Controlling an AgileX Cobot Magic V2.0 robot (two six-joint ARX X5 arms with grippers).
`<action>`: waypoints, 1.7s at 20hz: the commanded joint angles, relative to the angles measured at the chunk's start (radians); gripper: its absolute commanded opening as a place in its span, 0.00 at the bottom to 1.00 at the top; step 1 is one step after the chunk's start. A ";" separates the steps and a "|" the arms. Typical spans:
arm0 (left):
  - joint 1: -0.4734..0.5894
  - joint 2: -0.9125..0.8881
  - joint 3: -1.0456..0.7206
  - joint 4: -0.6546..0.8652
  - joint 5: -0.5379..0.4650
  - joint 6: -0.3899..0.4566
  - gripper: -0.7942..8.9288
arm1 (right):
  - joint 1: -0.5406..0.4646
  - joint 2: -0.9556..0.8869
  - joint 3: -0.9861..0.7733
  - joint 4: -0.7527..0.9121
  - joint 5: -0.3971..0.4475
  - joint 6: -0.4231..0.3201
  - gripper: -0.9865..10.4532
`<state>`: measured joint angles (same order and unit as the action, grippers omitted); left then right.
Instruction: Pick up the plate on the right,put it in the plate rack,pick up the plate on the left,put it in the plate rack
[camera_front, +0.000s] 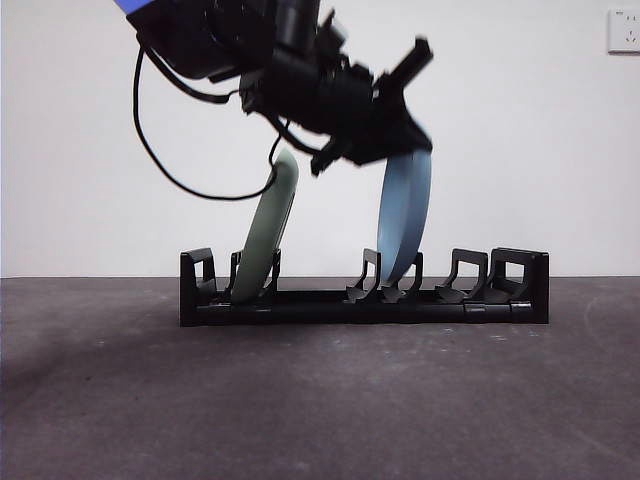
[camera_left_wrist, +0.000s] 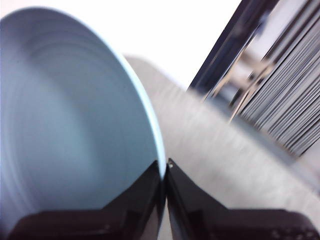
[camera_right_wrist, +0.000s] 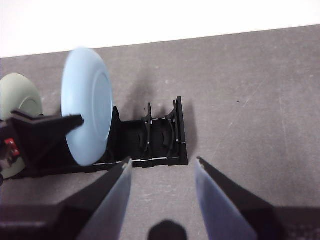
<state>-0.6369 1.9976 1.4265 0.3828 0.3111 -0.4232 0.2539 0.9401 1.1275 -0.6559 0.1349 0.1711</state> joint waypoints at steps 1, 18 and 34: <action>0.004 0.001 -0.003 -0.010 -0.006 0.043 0.07 | 0.001 0.014 -0.002 0.011 0.004 -0.006 0.27; -0.049 -0.171 -0.003 -0.368 0.060 0.368 0.32 | 0.001 0.055 -0.002 -0.042 -0.150 -0.081 0.27; -0.084 -0.892 -0.218 -0.905 -0.451 0.559 0.07 | 0.003 -0.167 -0.105 -0.012 -0.162 -0.156 0.08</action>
<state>-0.7231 1.1103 1.2312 -0.5274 -0.1360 0.1238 0.2550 0.7753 1.0378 -0.6704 -0.0269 0.0086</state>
